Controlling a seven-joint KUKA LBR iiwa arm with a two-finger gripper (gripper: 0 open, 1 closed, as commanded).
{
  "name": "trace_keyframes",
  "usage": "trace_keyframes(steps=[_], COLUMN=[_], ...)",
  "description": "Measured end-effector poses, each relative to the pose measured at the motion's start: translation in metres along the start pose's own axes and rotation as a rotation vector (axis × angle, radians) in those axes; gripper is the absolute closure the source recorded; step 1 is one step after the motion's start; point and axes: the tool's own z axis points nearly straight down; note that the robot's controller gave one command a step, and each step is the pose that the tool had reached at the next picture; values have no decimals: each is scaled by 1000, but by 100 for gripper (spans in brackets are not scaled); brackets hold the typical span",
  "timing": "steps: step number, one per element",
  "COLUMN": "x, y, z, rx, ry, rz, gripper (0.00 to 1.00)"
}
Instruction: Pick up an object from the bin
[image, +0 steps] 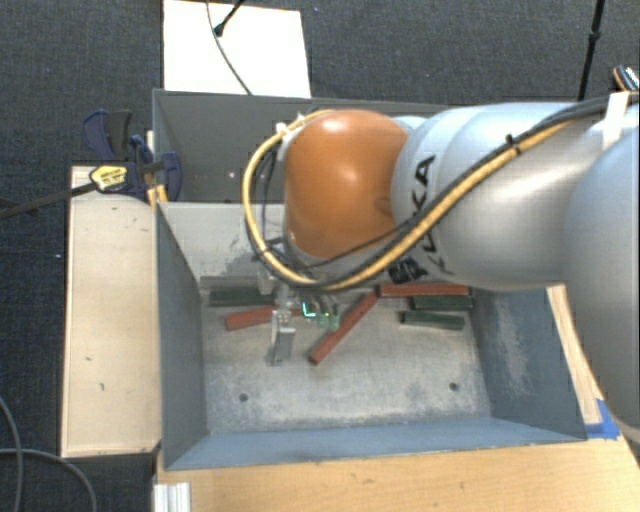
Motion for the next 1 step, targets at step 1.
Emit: trace_keyframes(steps=[1], x=[-45], y=[-19], z=[141], rx=[2], ry=[0], rz=[-138], gripper=[0])
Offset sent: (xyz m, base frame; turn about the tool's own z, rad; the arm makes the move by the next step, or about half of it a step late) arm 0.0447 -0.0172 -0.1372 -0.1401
